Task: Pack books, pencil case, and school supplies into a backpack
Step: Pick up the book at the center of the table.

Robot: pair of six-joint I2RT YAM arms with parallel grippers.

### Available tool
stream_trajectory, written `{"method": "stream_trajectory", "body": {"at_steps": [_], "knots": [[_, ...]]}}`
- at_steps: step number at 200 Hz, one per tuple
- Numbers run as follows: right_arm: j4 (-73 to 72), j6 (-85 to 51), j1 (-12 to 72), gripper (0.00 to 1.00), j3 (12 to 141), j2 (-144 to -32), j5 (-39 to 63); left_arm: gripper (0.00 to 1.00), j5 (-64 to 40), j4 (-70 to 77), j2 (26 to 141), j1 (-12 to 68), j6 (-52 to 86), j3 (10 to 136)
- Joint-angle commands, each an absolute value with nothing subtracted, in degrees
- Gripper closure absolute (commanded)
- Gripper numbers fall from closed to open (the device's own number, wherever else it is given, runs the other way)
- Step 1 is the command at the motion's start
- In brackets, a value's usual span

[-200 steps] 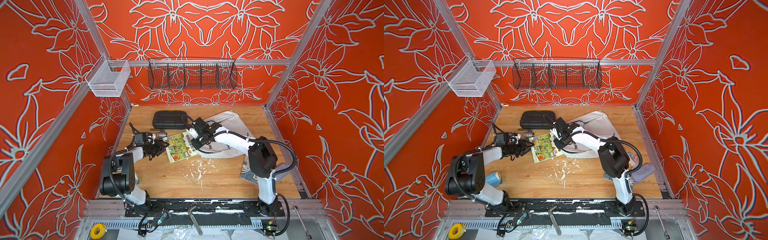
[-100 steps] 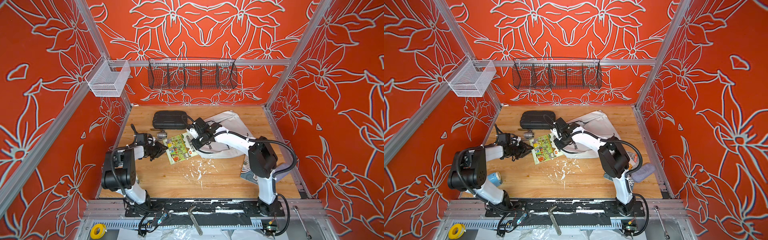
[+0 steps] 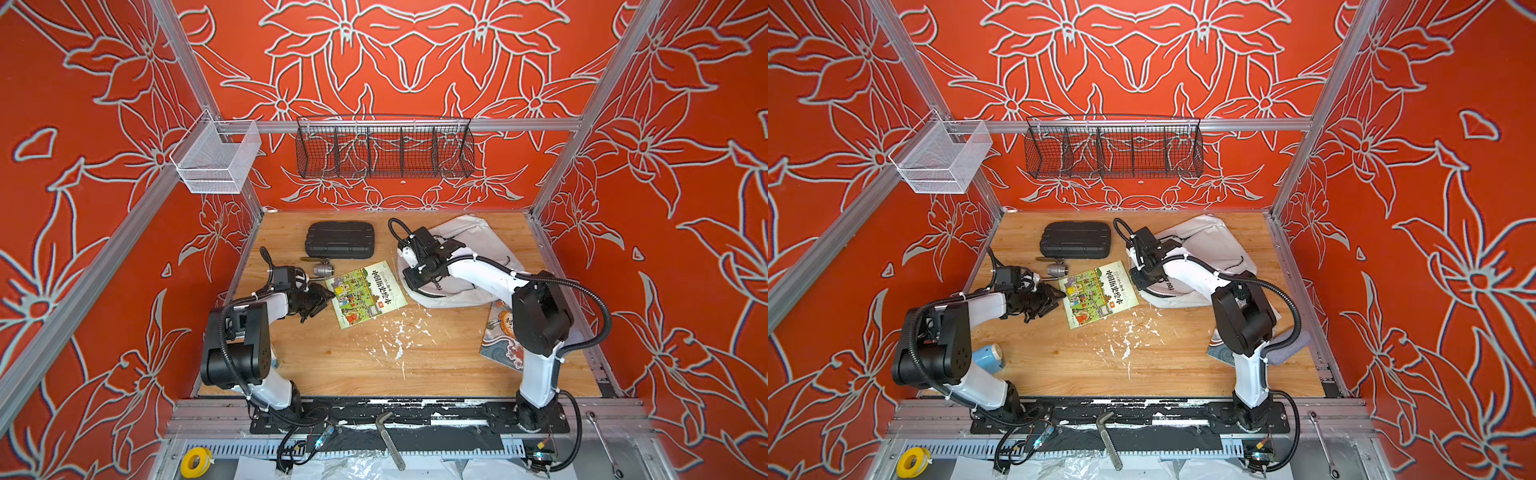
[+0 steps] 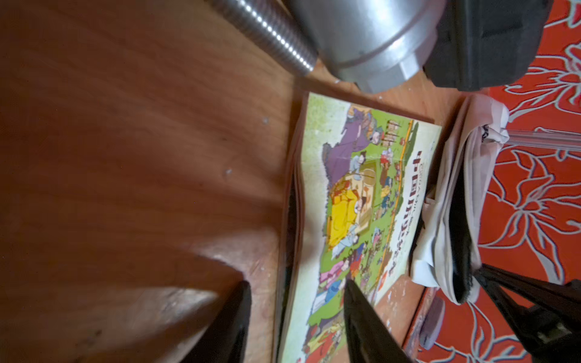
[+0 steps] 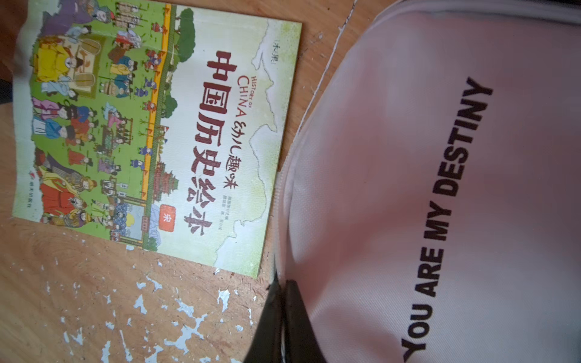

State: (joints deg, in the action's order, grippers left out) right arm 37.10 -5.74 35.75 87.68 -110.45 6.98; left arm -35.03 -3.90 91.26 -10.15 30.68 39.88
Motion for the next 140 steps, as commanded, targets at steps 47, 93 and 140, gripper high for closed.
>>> {"method": "stream_trajectory", "body": {"at_steps": [47, 93, 140], "knots": [[35.77, -8.63, 37.83, 0.97, 89.55, -114.74, 14.22, 0.45, -40.37, -3.34, 94.88, -8.17, 29.88, 42.45], [34.8, -9.26, 39.06, 0.98, 90.17, -117.68, 18.64, 0.45, -45.35, 2.05, 96.92, -8.16, 30.7, 41.77], [34.51, -8.66, 39.55, 1.0, 90.99, -118.74, 21.98, 0.65, -46.92, 6.24, 97.13, -8.13, 32.18, 41.82]]}}
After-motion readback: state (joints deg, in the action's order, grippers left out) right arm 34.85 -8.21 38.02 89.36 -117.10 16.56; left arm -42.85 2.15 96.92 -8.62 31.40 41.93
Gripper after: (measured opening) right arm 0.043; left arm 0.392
